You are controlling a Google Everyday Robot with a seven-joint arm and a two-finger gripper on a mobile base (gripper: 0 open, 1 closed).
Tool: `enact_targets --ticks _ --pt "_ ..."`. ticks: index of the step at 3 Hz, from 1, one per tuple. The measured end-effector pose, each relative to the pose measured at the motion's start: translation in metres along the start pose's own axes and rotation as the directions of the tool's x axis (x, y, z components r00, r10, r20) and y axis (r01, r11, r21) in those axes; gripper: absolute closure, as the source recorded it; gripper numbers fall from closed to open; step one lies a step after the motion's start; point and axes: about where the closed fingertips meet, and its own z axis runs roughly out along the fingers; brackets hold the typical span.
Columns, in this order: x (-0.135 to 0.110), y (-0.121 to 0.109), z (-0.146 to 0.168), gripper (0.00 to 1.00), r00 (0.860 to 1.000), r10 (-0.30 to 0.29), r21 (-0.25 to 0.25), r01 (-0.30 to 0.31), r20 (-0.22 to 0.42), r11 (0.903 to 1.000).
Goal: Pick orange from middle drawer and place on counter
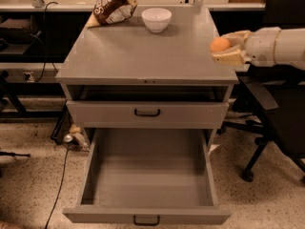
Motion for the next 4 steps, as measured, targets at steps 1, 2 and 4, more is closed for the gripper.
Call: enact_targets --ticks 1,2,4 --pt "0.001 -0.025 0.041 1.00 0.997 0.065 -0.036 -0.066 -0.037 0.9971" --pt "0.004 -0.038 0.095 1.00 0.988 0.109 -0.096 -0.119 -0.106 0.9881" --pt "0.008 -0.032 0.156 1.00 0.978 0.121 -0.188 -0.153 -0.170 0.9701"
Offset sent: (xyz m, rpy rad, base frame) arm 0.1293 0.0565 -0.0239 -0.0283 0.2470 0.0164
